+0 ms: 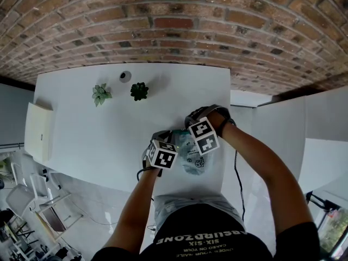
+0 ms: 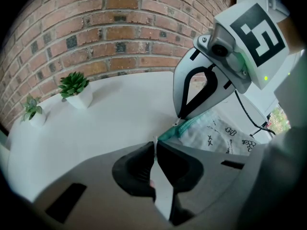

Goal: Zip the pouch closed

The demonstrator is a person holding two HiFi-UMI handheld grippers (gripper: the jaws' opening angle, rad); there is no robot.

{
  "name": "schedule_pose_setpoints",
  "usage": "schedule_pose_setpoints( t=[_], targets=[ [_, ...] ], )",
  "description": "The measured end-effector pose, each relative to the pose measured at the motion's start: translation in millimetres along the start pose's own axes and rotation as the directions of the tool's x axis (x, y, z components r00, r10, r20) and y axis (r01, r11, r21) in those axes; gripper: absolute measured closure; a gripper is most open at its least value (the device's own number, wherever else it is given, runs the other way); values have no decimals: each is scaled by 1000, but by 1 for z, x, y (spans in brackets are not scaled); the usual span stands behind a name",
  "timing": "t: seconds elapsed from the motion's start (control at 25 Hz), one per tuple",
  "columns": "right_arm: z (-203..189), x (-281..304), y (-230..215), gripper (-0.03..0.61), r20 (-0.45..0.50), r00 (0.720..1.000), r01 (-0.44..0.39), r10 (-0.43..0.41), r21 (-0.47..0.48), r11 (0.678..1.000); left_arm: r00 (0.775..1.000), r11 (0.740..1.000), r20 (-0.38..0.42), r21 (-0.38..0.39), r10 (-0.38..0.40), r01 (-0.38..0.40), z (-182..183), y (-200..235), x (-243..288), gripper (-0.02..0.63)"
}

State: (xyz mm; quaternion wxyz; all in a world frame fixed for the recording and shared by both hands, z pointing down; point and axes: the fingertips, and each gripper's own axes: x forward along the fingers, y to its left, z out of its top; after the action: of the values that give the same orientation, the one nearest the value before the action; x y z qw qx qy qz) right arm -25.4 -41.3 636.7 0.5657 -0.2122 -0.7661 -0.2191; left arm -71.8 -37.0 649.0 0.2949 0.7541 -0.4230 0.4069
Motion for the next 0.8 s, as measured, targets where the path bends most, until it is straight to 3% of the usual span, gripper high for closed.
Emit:
schedule_pose_setpoints(
  t=[0.8],
  targets=[
    [-7, -3, 5, 578, -23, 1000, -2, 3, 24, 1000, 1000, 1000, 5, -2, 3, -3, 0, 0, 0, 589]
  ],
)
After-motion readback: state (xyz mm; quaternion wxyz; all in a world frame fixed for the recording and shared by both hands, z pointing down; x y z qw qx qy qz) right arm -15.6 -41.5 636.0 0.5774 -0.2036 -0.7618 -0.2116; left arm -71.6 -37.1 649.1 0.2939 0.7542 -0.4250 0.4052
